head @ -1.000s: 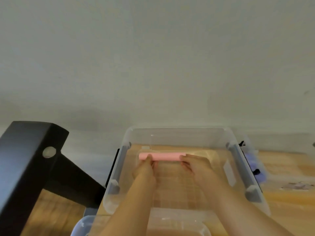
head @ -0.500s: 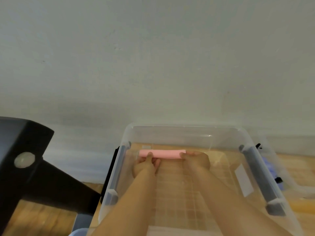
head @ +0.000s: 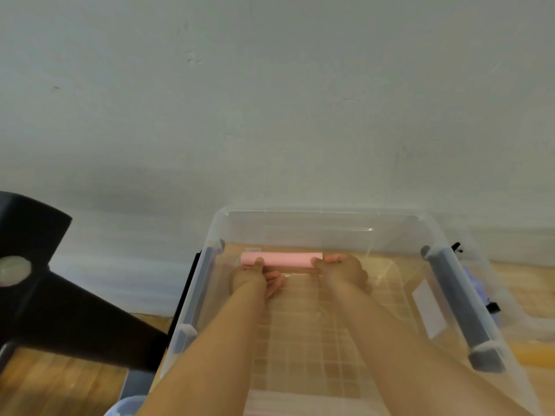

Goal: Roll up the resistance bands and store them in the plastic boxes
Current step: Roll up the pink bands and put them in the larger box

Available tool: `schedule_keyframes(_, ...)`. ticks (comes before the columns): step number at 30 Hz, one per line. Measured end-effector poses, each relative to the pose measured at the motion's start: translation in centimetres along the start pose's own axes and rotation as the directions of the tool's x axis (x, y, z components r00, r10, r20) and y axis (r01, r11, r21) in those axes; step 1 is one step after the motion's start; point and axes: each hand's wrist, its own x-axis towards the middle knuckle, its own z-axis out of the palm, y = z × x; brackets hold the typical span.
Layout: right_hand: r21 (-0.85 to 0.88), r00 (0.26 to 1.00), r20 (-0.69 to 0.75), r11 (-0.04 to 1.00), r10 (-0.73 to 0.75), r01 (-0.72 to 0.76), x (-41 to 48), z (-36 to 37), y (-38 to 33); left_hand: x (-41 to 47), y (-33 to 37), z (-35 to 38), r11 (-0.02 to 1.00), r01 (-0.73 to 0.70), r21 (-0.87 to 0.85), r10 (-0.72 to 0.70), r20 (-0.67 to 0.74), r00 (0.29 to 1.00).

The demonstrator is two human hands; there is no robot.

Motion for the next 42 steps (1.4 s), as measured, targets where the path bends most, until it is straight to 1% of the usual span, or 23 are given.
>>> schedule_keyframes(3, -0.045, 0.999, 0.029, 0.999, -0.018, 0.019, 0.2, -0.2, -0.1, -0.3, 0.1, 0.1, 0.998, 0.001, 0.059, -0.002, 0.015, 1.0)
schedule_keyframes(6, -0.071, 0.99, 0.121, 0.995, -0.066, 0.075, 0.5, -0.3, 0.2, -0.9, 0.3, 0.0, 0.994, 0.002, 0.108, -0.007, 0.045, 0.999)
schedule_keyframes(10, -0.091, 0.961, 0.229, 0.98, -0.153, 0.178, -0.5, -1.5, 0.5, -2.5, 0.4, -0.3, 0.985, -0.007, 0.175, -0.006, 0.076, 0.997)
schedule_keyframes(12, -0.081, 0.942, 0.257, 0.967, -0.215, 0.243, -1.1, -2.3, 0.5, -3.6, 0.5, -0.3, 0.97, -0.051, 0.239, 0.028, 0.1, 0.995)
schedule_keyframes(14, -0.084, 0.915, 0.279, 0.942, -0.292, 0.326, -2.1, -3.1, 0.4, -4.8, 0.9, -0.4, 0.912, -0.148, 0.383, 0.1, 0.145, 0.984)
schedule_keyframes(17, -0.111, 0.856, 0.288, 0.873, -0.429, 0.475, -3.6, -4.3, -0.1, -6.9, 1.1, -0.6, 0.741, -0.331, 0.584, 0.183, 0.299, 0.937)
schedule_keyframes(18, -0.115, 0.837, 0.282, 0.849, -0.47, 0.515, -4.1, -4.8, -0.2, -7.4, 1.1, -0.8, 0.625, -0.426, 0.654, 0.241, 0.358, 0.902)
schedule_keyframes(19, -0.133, 0.818, 0.28, 0.824, -0.502, 0.551, -4.6, -5.3, -0.3, -8.0, 1.2, -1.1, 0.444, -0.525, 0.726, 0.306, 0.428, 0.851)
schedule_keyframes(20, -0.149, 0.791, 0.282, 0.79, -0.543, 0.595, -5.0, -5.8, -0.3, -8.7, 1.3, -1.5, 0.229, -0.588, 0.776, 0.345, 0.5, 0.794)
schedule_keyframes(21, -0.183, 0.755, 0.294, 0.741, -0.586, 0.646, -5.5, -6.4, -0.2, -9.5, 1.4, -1.9, 0.046, -0.616, 0.787, 0.379, 0.557, 0.739)
schedule_keyframes(22, -0.225, 0.709, 0.313, 0.676, -0.631, 0.701, -5.9, -7.1, -0.2, -10.6, 1.5, -2.2, -0.082, -0.621, 0.779, 0.404, 0.596, 0.694)
schedule_keyframes(23, -0.267, 0.662, 0.334, 0.607, -0.671, 0.749, -6.3, -7.8, 0.0, -11.4, 1.6, -2.4, -0.181, -0.619, 0.764, 0.432, 0.627, 0.648)
schedule_keyframes(25, -0.332, 0.572, 0.36, 0.472, -0.737, 0.817, -7.1, -9.2, 0.3, -12.8, 1.5, -2.9, -0.33, -0.597, 0.731, 0.484, 0.674, 0.558)
schedule_keyframes(27, -0.387, 0.503, 0.363, 0.364, -0.785, 0.847, -7.9, -10.5, 0.7, -13.8, 1.1, -3.2, -0.403, -0.581, 0.707, 0.522, 0.699, 0.488)
schedule_keyframes(29, -0.414, 0.44, 0.351, 0.284, -0.826, 0.865, -8.7, -11.7, 1.4, -14.7, 0.5, -3.5, -0.435, -0.567, 0.7, 0.551, 0.704, 0.447)
schedule_keyframes(31, -0.421, 0.394, 0.33, 0.24, -0.858, 0.875, -9.6, -12.8, 2.3, -15.8, -0.3, -3.7, -0.451, -0.562, 0.693, 0.583, 0.706, 0.403)
schedule_keyframes(33, -0.421, 0.35, 0.273, 0.216, -0.896, 0.881, -10.5, -13.8, 3.2, -16.9, -1.3, -4.0, -0.472, -0.565, 0.677, 0.611, 0.713, 0.344)
schedule_keyframes(36, -0.487, 0.182, 0.124, 0.1, -0.975, 0.868, -11.8, -14.9, 4.4, -18.3, -2.4, -4.6, -0.52, -0.556, 0.649, 0.651, 0.722, 0.233)
schedule_keyframes(37, -0.503, 0.142, 0.101, 0.073, -0.985, 0.861, -12.2, -15.2, 4.7, -18.7, -2.7, -4.7, -0.538, -0.55, 0.639, 0.655, 0.727, 0.204)
schedule_keyframes(42, -0.554, 0.014, 0.067, -0.025, -0.998, 0.832, -13.6, -16.4, 6.5, -20.5, -4.5, -5.4, -0.599, -0.53, 0.6, 0.648, 0.752, 0.12)
